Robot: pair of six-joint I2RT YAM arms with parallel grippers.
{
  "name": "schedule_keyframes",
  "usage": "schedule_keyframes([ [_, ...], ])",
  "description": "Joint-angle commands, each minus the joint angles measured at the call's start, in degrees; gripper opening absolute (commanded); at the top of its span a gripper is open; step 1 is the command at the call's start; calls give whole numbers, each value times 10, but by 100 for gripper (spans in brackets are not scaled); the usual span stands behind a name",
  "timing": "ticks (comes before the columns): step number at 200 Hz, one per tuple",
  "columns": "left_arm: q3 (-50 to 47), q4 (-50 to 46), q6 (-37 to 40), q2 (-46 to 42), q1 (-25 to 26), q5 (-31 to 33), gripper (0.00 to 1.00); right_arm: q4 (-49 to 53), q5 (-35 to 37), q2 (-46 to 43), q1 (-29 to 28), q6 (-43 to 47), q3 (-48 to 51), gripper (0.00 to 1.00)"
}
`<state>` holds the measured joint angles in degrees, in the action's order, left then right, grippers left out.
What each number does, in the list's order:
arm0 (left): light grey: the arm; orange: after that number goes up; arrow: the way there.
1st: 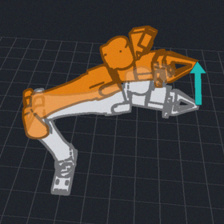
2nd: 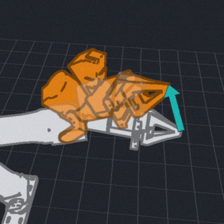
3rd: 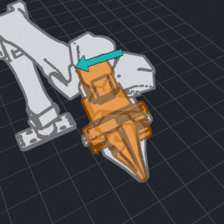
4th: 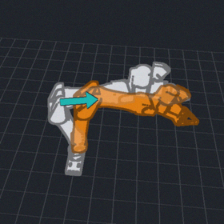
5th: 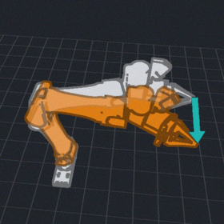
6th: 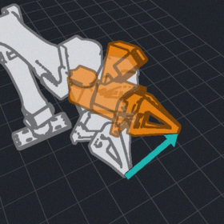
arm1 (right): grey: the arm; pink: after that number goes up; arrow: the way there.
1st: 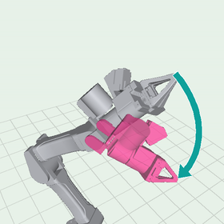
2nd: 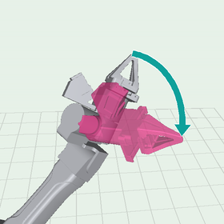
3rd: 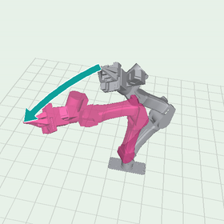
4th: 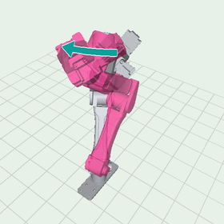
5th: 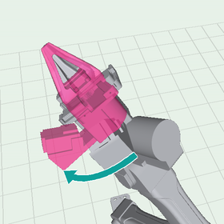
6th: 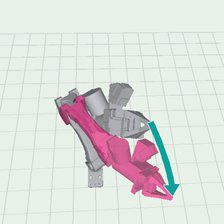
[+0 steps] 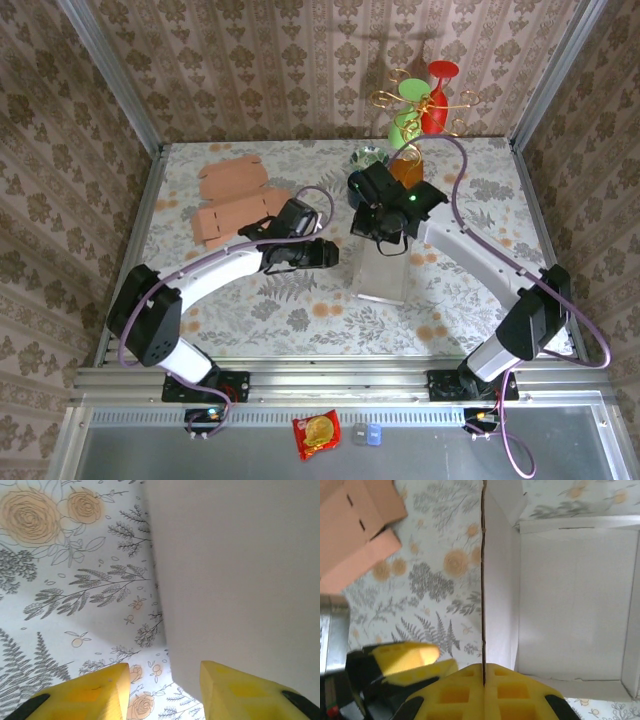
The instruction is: Fold the paper box
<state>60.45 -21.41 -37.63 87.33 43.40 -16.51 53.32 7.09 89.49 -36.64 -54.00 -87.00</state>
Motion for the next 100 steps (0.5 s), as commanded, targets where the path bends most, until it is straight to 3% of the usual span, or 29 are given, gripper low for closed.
schedule_keyframes([
  [1,19,-41,31,-34,-14,17,42,48,105,-22,0,-146,-27,0],
  [24,19,-59,45,-47,-24,16,42,125,157,2,7,-281,-72,0],
  [45,19,-71,60,-54,-30,9,43,212,146,43,21,-404,-121,0],
  [100,31,-92,126,-52,-23,-20,42,264,97,127,51,-524,-182,0],
])
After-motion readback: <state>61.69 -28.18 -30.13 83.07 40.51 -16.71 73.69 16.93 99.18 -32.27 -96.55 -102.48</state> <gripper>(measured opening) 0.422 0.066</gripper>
